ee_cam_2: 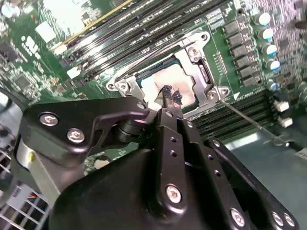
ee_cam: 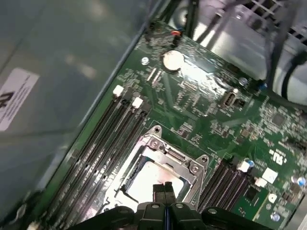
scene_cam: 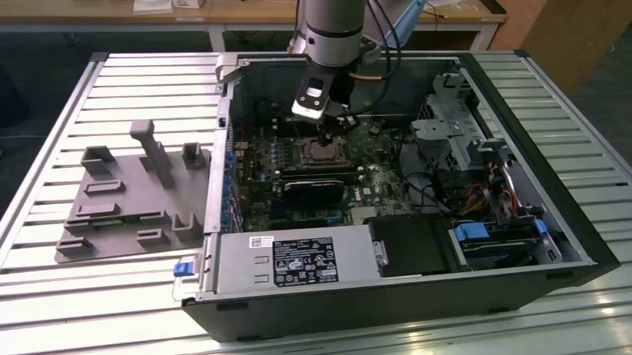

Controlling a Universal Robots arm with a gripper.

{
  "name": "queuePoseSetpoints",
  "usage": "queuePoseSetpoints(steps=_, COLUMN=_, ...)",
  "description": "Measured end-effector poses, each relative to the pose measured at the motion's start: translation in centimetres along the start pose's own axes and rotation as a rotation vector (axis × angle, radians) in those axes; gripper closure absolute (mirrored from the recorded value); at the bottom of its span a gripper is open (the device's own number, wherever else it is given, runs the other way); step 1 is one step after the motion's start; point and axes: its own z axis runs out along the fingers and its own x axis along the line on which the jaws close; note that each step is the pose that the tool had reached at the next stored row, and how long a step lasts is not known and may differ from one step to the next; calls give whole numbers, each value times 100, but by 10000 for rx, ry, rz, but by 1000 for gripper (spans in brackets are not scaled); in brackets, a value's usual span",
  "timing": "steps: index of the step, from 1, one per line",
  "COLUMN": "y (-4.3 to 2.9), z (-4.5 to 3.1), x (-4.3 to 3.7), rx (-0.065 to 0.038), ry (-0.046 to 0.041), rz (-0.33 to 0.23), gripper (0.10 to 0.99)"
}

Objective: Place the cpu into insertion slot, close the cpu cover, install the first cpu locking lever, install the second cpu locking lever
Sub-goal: 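Close the cpu cover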

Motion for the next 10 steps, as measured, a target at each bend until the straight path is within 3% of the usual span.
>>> queuePoseSetpoints(steps=10, y=0, z=4, x=0, rx=-10, ry=6, rz=-1819, gripper=984)
